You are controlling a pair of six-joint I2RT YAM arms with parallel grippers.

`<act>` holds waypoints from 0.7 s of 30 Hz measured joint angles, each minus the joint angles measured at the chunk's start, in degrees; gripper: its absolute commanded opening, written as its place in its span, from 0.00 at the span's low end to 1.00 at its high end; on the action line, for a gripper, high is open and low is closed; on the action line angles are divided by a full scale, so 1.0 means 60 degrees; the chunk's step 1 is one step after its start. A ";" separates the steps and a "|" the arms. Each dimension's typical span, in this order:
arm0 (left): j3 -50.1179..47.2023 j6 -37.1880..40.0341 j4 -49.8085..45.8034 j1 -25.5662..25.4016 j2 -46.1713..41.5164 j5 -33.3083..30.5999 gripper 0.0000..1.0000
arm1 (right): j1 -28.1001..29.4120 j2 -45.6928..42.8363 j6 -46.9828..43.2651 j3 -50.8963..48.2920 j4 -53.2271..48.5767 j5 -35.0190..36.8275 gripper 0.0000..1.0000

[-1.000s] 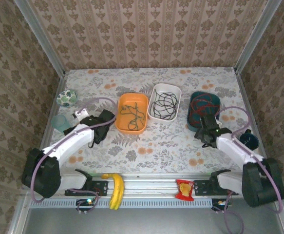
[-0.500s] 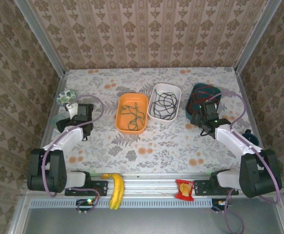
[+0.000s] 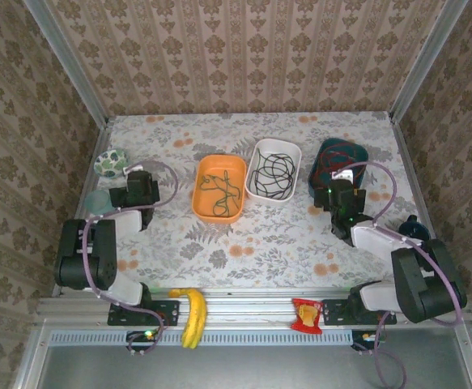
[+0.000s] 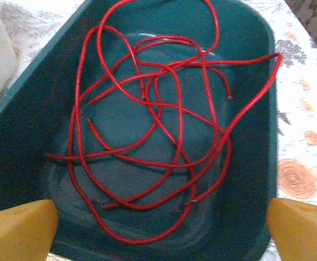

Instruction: Untangle the cables

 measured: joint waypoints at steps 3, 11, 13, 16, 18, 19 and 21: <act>-0.0080 0.0353 0.0765 0.0007 0.0208 0.0455 1.00 | -0.0142 0.0259 -0.0251 -0.0146 0.1137 -0.0022 1.00; -0.1923 0.0780 0.3719 0.0131 0.0288 0.1756 1.00 | -0.0579 0.0561 -0.0572 -0.0062 0.2029 -0.0856 1.00; -0.2069 0.0790 0.3989 0.0175 0.0342 0.1927 1.00 | -0.0838 0.0565 -0.0565 -0.0029 0.2051 -0.1147 1.00; -0.2076 0.0790 0.4459 0.0186 0.0353 0.2055 1.00 | -0.1188 0.0896 -0.0554 0.0015 0.2594 -0.1381 1.00; -0.2076 0.0790 0.4681 0.0182 0.0353 0.2102 1.00 | -0.1362 0.1610 -0.0543 -0.0288 0.3945 -0.1563 1.00; -0.2076 0.0812 0.4776 0.0182 0.0353 0.2102 1.00 | -0.1384 0.1843 -0.0528 -0.0397 0.4051 -0.1596 1.00; -0.2076 0.0827 0.4918 0.0175 0.0353 0.2098 1.00 | -0.1395 0.1985 -0.0455 -0.0597 0.4535 -0.1690 1.00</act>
